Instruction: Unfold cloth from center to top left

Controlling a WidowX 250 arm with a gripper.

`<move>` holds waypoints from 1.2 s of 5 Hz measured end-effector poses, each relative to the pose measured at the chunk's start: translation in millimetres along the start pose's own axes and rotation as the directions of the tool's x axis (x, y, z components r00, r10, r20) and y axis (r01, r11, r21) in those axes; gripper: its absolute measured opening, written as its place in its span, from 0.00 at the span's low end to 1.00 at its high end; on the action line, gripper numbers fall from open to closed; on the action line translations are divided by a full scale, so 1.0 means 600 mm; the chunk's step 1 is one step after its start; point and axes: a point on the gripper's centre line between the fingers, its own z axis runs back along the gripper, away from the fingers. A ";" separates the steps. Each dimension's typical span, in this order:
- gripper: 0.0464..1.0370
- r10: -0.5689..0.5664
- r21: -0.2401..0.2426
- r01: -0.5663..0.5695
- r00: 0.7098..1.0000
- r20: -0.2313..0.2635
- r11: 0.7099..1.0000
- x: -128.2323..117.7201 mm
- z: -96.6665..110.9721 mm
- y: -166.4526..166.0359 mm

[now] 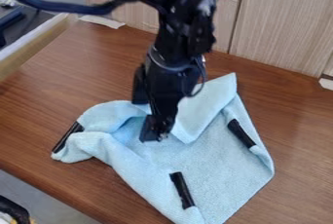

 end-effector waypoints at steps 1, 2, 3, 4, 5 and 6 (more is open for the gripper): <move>0.96 -0.032 -0.014 0.031 0.999 -0.020 0.999 0.002 -0.019 -0.003; 0.96 -0.014 -0.036 0.012 0.999 -0.050 0.999 0.000 -0.039 0.000; 0.91 -0.017 -0.045 0.014 0.998 -0.063 0.999 0.009 -0.050 0.003; 0.62 -0.010 -0.040 0.008 0.998 -0.062 0.999 0.014 -0.050 0.008; 0.31 -0.005 -0.036 0.003 0.998 -0.063 0.999 0.014 -0.050 0.009; 0.10 -0.004 -0.038 0.001 0.998 -0.065 0.999 0.014 -0.050 0.009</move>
